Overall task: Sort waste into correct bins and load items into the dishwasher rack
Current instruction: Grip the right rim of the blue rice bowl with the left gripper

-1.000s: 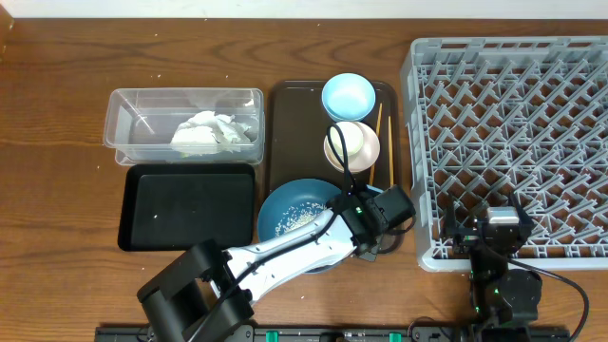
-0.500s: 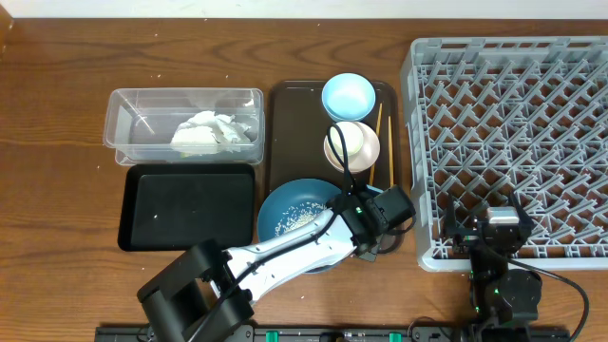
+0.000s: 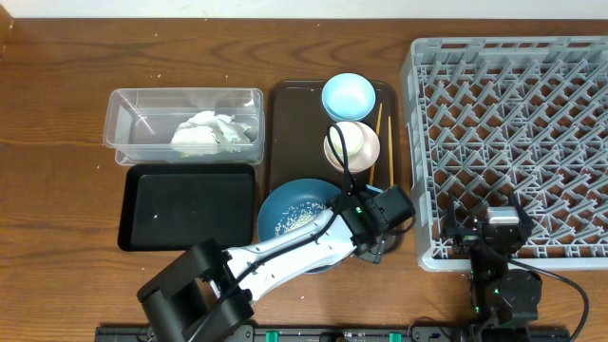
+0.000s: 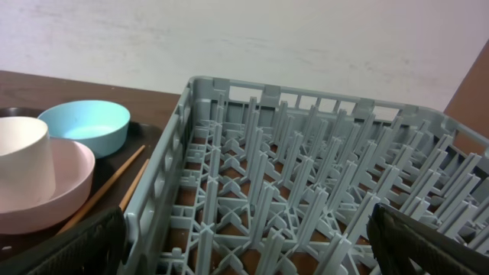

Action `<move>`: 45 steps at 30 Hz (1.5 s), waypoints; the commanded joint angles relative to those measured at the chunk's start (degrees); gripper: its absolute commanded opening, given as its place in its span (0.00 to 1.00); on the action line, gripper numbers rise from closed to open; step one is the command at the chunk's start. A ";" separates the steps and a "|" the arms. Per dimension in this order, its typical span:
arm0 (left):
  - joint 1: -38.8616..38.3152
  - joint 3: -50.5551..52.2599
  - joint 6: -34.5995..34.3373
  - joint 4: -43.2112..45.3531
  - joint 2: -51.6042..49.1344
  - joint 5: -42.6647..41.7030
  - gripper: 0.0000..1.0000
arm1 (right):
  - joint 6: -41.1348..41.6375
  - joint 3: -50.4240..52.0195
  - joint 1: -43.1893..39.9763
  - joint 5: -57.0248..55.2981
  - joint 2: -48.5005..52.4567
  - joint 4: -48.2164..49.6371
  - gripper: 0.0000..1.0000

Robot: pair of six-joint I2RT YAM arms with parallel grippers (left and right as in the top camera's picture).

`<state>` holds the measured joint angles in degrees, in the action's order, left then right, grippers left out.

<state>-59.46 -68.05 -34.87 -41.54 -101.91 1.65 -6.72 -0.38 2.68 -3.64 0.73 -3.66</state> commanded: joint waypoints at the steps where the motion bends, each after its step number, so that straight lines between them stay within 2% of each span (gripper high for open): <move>1: -0.13 0.24 0.04 -0.15 -0.85 0.33 0.68 | -0.20 0.07 -0.42 -0.42 -0.02 -0.22 0.99; 2: -0.13 0.24 0.04 -0.15 -0.85 0.33 0.59 | -0.20 0.07 -0.42 -0.39 -0.02 -0.22 0.99; 5: -0.15 0.24 0.04 -0.17 -0.85 0.33 0.45 | -0.20 0.07 -0.42 -0.39 -0.02 -0.22 0.99; 11: -0.15 0.24 0.04 -0.15 -0.85 0.33 0.43 | -0.20 0.07 -0.39 -0.42 -0.02 -0.22 0.99; 13: -0.15 0.24 0.04 -0.15 -0.85 0.33 0.39 | -0.20 0.07 -0.39 -0.42 -0.02 -0.22 0.99; 18: -0.15 0.24 0.04 -0.15 -0.85 0.33 0.37 | -0.20 0.07 -0.39 -0.42 -0.02 -0.22 0.99; 21: -0.15 0.24 0.04 -0.15 -0.85 0.33 0.30 | -0.20 0.07 -0.42 -0.42 -0.02 -0.22 0.99; 32: -0.13 0.24 0.04 -0.15 -0.85 0.33 0.19 | -0.20 0.07 -0.39 -0.39 -0.02 -0.22 0.99; 33: -0.15 0.24 0.04 -0.15 -0.85 0.33 0.15 | -0.20 0.09 -0.42 -0.42 -0.02 -0.22 0.99; 40: -0.13 0.22 0.04 -0.20 -0.55 0.33 0.06 | -0.20 0.07 -0.39 -0.39 -0.02 -0.22 0.99; 45: -0.13 0.22 0.07 -0.20 0.09 0.35 0.06 | -0.20 0.07 -0.42 -0.39 -0.02 -0.22 0.99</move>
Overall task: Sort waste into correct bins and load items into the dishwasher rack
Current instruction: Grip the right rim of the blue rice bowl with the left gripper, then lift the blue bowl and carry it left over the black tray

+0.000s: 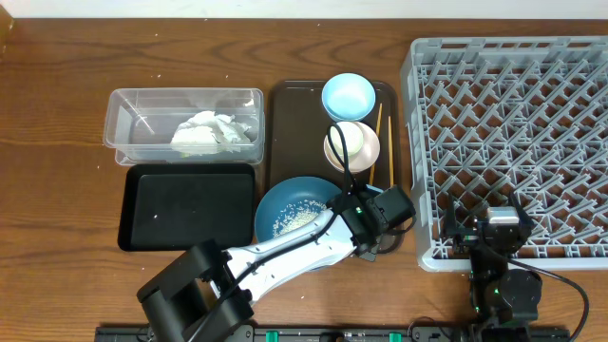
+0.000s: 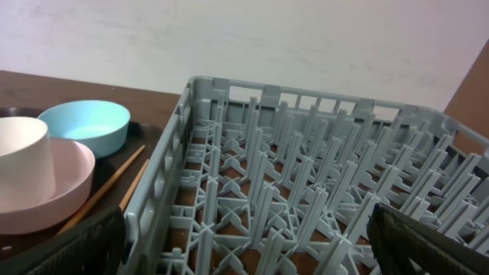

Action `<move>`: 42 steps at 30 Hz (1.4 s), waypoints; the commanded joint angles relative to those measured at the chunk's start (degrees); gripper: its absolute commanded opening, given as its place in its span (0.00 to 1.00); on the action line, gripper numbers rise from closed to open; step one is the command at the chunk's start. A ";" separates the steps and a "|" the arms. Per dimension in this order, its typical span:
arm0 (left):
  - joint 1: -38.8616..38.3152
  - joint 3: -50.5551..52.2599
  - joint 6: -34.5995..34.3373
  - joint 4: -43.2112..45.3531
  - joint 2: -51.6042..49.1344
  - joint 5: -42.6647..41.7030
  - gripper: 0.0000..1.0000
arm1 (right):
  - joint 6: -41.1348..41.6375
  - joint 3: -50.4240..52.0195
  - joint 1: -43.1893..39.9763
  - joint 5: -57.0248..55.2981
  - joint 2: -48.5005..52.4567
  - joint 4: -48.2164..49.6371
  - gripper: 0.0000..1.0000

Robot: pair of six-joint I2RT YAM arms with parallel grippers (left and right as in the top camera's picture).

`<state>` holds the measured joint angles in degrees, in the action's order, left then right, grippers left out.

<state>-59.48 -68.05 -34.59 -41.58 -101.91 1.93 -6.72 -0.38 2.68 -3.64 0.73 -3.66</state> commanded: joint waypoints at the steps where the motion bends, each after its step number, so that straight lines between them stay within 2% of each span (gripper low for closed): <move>1: -0.11 0.20 -0.22 -0.13 0.13 0.07 0.06 | -0.20 0.07 -0.39 -0.42 -0.02 -0.22 0.99; 14: -0.11 -2.64 0.24 -4.04 0.52 1.38 0.06 | -0.20 0.07 -0.39 -0.42 -0.02 -0.22 0.99; 23: -0.11 -3.56 0.46 -4.92 5.84 1.81 0.06 | -0.20 0.07 -0.42 -0.42 -0.02 -0.22 0.99; 29: -0.07 -3.56 0.52 -5.66 10.12 6.38 0.06 | -0.20 0.07 -0.42 -0.42 -0.02 -0.22 0.99; 42: 0.24 -4.04 4.55 -7.85 13.75 9.27 0.06 | -0.20 0.07 -0.42 -0.39 -0.02 -0.22 0.99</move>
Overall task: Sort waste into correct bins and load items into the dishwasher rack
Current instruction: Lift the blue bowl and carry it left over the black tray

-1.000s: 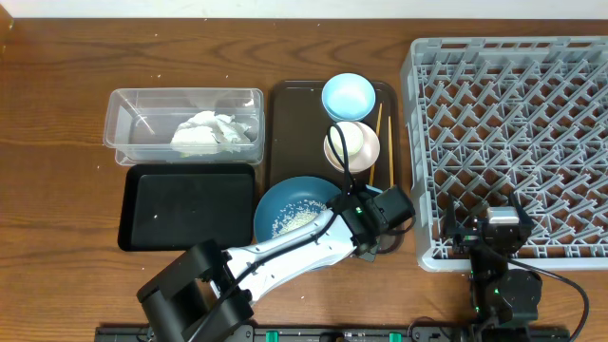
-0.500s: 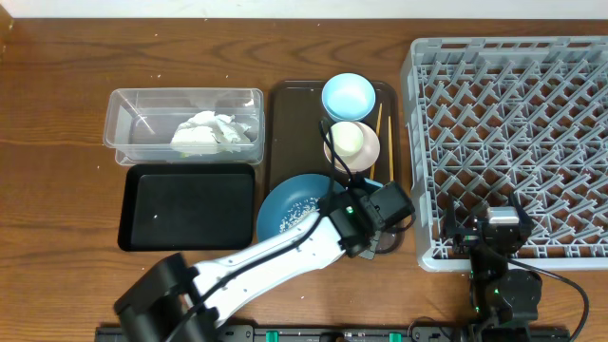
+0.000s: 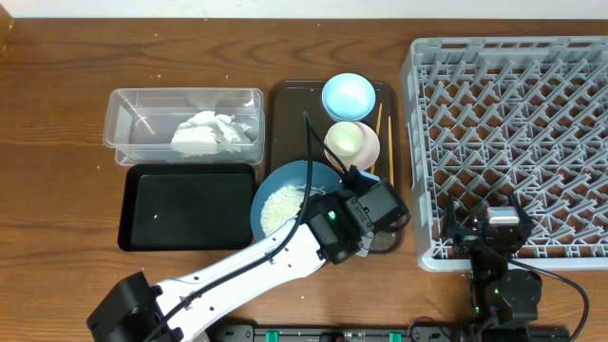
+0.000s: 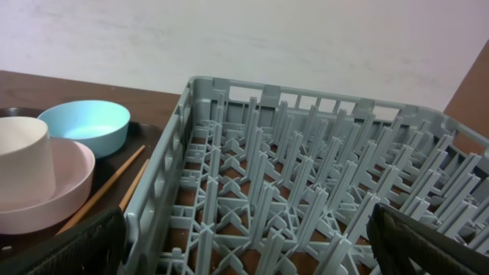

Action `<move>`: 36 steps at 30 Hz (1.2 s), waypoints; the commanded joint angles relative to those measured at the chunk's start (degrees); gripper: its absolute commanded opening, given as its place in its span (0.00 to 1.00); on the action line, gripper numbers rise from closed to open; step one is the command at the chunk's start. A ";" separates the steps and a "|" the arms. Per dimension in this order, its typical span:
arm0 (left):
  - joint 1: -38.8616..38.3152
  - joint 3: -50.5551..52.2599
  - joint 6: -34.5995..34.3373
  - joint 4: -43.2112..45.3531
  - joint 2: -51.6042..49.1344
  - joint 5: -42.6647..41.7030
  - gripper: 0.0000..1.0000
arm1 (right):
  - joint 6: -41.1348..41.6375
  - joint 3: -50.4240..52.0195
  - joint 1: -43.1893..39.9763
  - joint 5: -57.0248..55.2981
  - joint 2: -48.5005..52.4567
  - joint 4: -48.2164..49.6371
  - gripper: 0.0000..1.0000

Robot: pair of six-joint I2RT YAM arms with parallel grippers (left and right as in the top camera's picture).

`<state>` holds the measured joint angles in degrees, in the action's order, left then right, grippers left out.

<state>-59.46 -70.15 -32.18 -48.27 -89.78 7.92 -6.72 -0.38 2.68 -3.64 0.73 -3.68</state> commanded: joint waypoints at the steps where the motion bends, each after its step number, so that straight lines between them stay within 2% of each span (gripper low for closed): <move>1: 0.42 -2.21 2.14 -1.92 1.73 3.82 0.06 | -0.20 0.07 -0.39 -0.39 -0.02 -0.20 0.99; 10: 4.85 -2.86 3.48 -5.51 5.38 6.08 0.06 | -0.20 0.07 -0.42 -0.42 -0.02 -0.20 0.99; 22: 16.81 -2.84 5.60 -9.07 18.84 5.49 0.06 | -0.20 0.07 -0.42 -0.42 -0.02 -0.20 0.99; 36: 36.68 -2.84 14.73 -9.79 20.55 -14.16 0.06 | -0.20 0.07 -0.42 -0.42 -0.02 -0.20 0.99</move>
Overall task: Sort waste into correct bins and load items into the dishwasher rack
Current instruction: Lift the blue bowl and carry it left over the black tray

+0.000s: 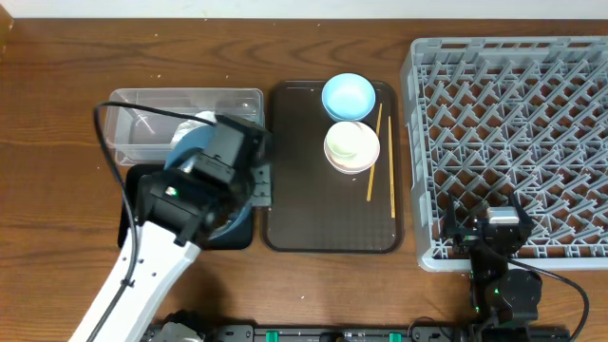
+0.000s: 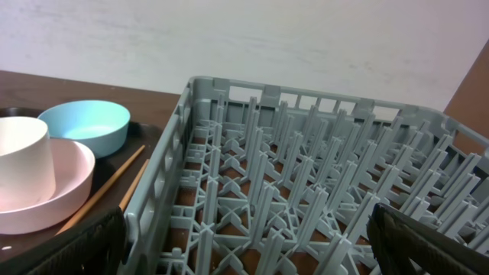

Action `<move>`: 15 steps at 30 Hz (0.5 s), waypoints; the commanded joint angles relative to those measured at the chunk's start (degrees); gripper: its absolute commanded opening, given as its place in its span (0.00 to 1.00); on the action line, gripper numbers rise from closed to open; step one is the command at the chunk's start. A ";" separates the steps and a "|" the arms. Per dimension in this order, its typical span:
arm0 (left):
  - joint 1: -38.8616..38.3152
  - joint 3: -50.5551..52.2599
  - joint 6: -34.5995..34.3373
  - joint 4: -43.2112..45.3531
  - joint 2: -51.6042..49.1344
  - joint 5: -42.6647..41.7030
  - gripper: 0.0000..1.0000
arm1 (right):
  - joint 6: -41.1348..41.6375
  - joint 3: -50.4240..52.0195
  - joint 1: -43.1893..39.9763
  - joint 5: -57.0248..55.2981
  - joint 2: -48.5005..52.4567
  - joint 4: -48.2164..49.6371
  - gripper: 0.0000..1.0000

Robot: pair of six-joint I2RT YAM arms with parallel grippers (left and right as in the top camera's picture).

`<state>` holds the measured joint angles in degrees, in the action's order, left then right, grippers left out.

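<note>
My left gripper (image 1: 255,184) is shut on the blue bowl (image 1: 186,145), holding it over the right part of the black bin (image 1: 140,204). The arm hides most of the bowl and whatever is inside it. The clear bin (image 1: 133,119) behind holds white tissue. On the brown tray (image 1: 313,209) are a light blue bowl (image 1: 348,95), a white cup in a pink dish (image 1: 351,144) and two chopsticks (image 1: 374,157). My right gripper (image 2: 244,248) is open over the near left corner of the grey dishwasher rack (image 2: 306,176), with nothing between its fingers.
The rack (image 1: 513,133) fills the right side of the table, its pegs standing upright. The two bins sit side by side left of the brown tray. Bare wooden table (image 1: 57,142) lies at the far left and along the back.
My left arm has moved with the blue bowl from the near end of the brown tray to over the black bin on the left. The right arm has not moved.
The blue bowl with rice sat at the brown tray's near end, my left gripper at its right rim, and stayed so at the second moment. Then the bowl was raised and shifted, rice gathered to one side. Now it is over the black bin.
</note>
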<state>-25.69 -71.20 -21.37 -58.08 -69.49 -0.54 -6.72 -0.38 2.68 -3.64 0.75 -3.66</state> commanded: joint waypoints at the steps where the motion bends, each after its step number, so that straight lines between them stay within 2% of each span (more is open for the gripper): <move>1: 4.28 -1.79 4.48 0.02 0.26 -7.23 0.06 | -0.20 0.07 -0.42 -0.42 -0.04 -0.22 0.99; 8: 14.14 -1.77 9.31 0.00 0.26 -21.09 0.06 | -0.20 0.07 -0.39 -0.42 -0.04 -0.22 0.99; 15: 21.70 -1.62 11.58 -0.17 0.26 -27.47 0.06 | -0.20 0.07 -0.39 -0.42 -0.04 -0.22 0.99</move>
<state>-6.28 -71.20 -12.38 -58.19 -69.49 -23.07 -6.72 -0.38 2.68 -3.64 0.73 -3.68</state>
